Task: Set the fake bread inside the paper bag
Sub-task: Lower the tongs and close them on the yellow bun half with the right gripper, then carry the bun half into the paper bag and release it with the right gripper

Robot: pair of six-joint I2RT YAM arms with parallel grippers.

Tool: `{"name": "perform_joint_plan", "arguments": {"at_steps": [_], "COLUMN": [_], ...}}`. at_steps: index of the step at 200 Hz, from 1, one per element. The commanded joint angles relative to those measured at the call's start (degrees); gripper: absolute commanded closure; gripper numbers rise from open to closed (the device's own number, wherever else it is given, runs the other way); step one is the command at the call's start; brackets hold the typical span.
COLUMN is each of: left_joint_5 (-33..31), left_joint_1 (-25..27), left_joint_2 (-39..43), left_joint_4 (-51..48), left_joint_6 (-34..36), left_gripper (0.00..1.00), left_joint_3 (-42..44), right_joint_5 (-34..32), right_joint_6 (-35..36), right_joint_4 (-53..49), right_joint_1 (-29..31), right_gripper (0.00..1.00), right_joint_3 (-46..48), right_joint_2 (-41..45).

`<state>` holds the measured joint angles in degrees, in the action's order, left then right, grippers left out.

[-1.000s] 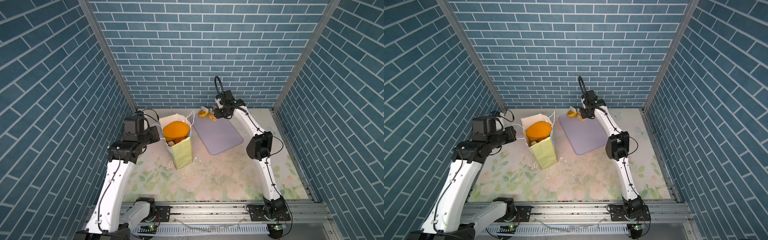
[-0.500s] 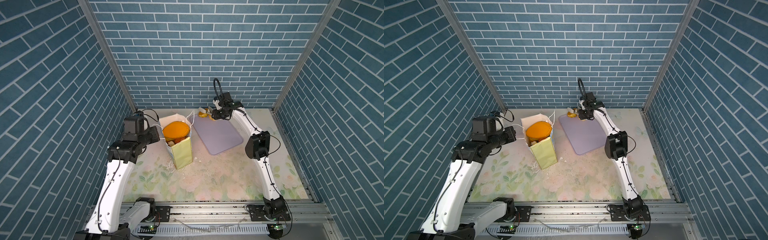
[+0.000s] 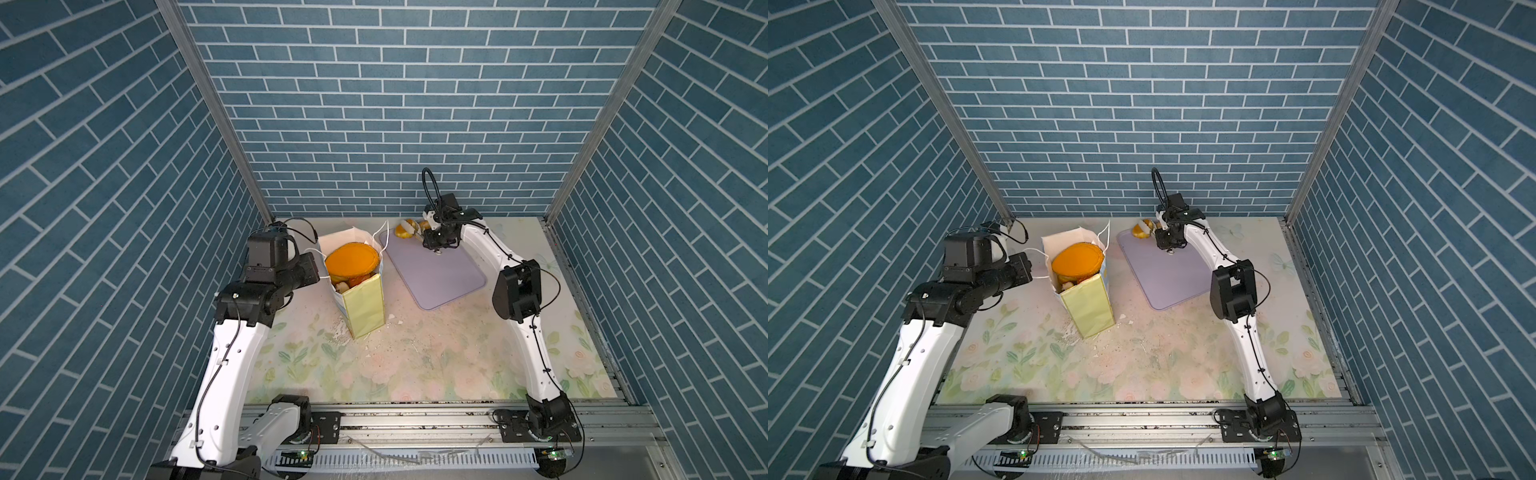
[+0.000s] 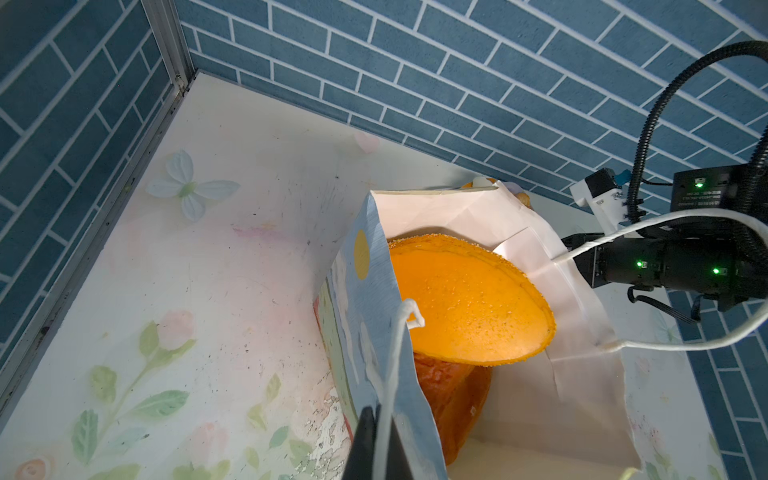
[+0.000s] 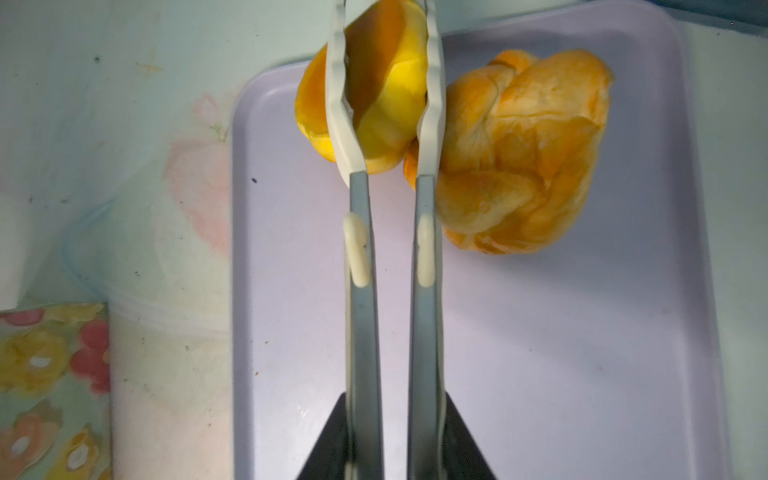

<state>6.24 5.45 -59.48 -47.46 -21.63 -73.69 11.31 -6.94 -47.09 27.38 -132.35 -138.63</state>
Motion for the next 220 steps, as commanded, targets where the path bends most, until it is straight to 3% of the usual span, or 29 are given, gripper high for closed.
{"name": "perform_joint_plan", "arguments": {"at_steps": [1, 79, 113, 172, 220], "left_joint_5": [0.07, 1.32, 1.61, 2.48, 2.98], "left_joint_1": [0.17, 0.17, 0.17, 0.17, 0.12], "left_joint_2": [0.41, 1.32, 1.59, 1.47, 1.26], "left_joint_4": [-0.14, 0.95, 1.13, 2.07, 2.29], "left_joint_6": [-0.08, -0.17, -0.21, -1.01, -1.23], "left_gripper": [1.0, 1.0, 1.0, 1.0, 1.0], "left_joint_3": [-0.66, 0.15, 0.61, 0.82, 0.7], "right_joint_5": [1.74, 1.74, 0.34, -1.61, -2.78], "right_joint_6": [-1.92, -3.78, -2.98, 2.32, 10.37], "right_joint_4": [2.75, 6.61, 6.09, 1.54, -7.22], "right_joint_1": [0.92, 1.53, 1.83, 5.02, 14.16], "right_gripper": [0.86, 0.9, 0.91, 0.91, 0.91], "right_joint_3": [3.74, 25.23, 29.69, 22.01, 3.69], "right_joint_2": [8.59, 30.77, 40.05, 48.67, 42.7]}}
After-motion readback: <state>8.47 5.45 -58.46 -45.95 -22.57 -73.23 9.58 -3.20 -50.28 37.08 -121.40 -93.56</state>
